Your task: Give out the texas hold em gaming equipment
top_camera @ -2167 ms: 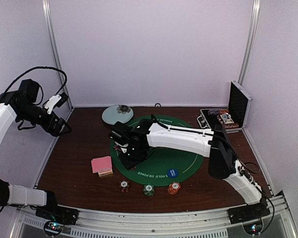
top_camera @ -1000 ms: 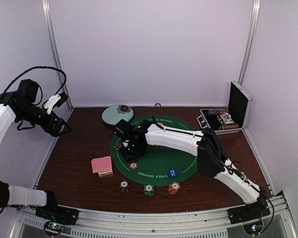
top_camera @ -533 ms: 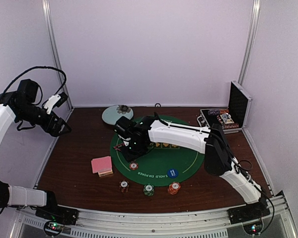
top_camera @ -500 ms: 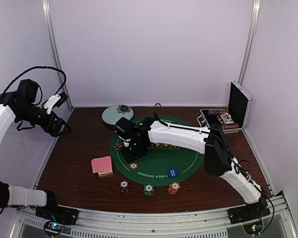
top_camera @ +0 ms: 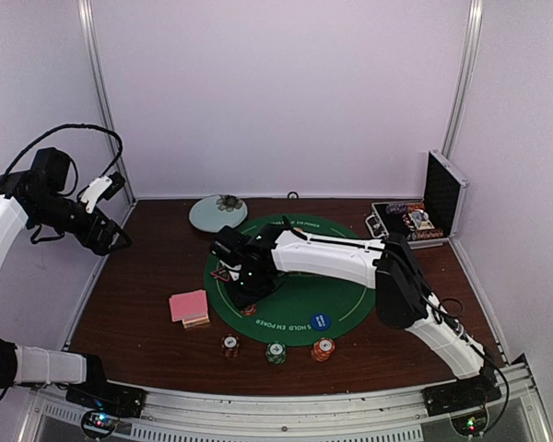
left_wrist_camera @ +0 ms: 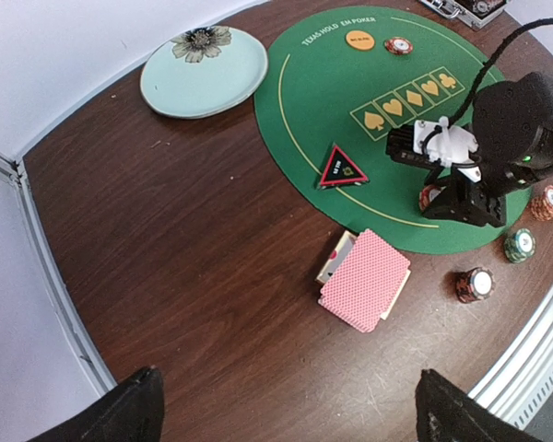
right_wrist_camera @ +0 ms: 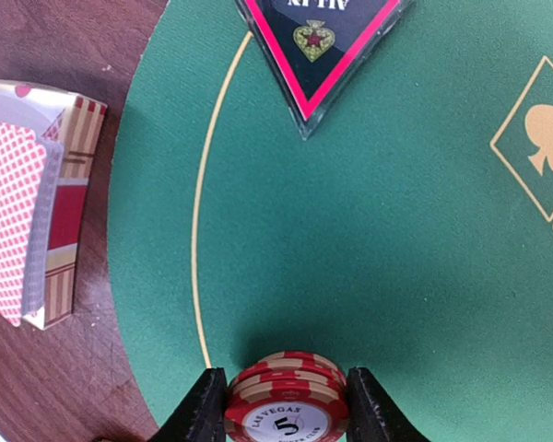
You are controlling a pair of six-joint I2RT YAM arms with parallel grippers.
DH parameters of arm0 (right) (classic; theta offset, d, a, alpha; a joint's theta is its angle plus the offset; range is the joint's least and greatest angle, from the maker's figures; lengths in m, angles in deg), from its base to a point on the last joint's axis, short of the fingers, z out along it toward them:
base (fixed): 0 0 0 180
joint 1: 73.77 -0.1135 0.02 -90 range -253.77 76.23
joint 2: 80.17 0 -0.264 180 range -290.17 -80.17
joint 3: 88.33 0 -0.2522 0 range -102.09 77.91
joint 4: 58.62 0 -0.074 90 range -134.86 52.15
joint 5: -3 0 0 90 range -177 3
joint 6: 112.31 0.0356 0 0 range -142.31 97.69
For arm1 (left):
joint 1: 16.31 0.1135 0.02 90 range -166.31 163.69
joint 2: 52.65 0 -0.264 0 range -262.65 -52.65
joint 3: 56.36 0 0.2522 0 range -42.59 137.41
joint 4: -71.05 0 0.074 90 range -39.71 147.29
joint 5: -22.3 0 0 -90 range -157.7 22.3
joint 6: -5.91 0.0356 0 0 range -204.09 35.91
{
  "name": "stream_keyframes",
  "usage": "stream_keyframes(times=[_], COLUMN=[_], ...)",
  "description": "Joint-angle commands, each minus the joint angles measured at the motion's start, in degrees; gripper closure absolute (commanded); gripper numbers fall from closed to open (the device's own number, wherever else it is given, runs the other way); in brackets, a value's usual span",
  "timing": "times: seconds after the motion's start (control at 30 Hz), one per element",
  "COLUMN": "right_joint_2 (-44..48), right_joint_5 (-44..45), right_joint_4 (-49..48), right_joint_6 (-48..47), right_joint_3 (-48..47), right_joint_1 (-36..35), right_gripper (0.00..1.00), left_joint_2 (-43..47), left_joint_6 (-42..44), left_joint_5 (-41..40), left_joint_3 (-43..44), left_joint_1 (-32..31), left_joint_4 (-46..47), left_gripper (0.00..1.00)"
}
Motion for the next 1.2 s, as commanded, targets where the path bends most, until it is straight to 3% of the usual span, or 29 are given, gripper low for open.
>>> stream_keyframes(times=[0.0, 0.13, 0.53, 0.83, 1.03, 1.17], right_joint_2=[-1.8, -1.5, -0.9, 1.1, 7.4, 17.3], right_joint_5=[1.4, 2.0, 3.7, 2.6, 1.9, 1.6], right_joint_4=[0.8, 0.7, 1.9, 2.1, 3.5, 4.0], right_joint_6=[-0.4, -0.8, -1.7, -1.8, -2.4, -2.2], right_joint_3=[-1.8, -0.3, -1.3, -1.5, -0.1, 8.8], right_joint_1=[-0.2, -0.2, -0.2, -0.4, -0.8, -0.9], right_gripper=[0.75, 0.73, 0.45, 0.38, 0.28, 0.2], left_joint_2=[0.8, 0.8, 0.6, 0.6, 1.0, 0.9], left_joint_6=[0.9, 1.0, 1.1, 0.9, 1.0, 1.0], left_joint_5=[-0.2, -0.2, -0.1, 0.7, 0.7, 1.0], left_joint_3=[-0.6, -0.8, -0.8, -0.5, 0.4, 0.8], left_joint_1=[0.4, 0.4, 0.4, 0.4, 0.4, 0.3], left_joint_4=[0.2, 0.2, 0.2, 0.2, -0.3, -0.9], left_gripper=[0.02, 0.03, 0.02, 0.03, 0.02, 0.02])
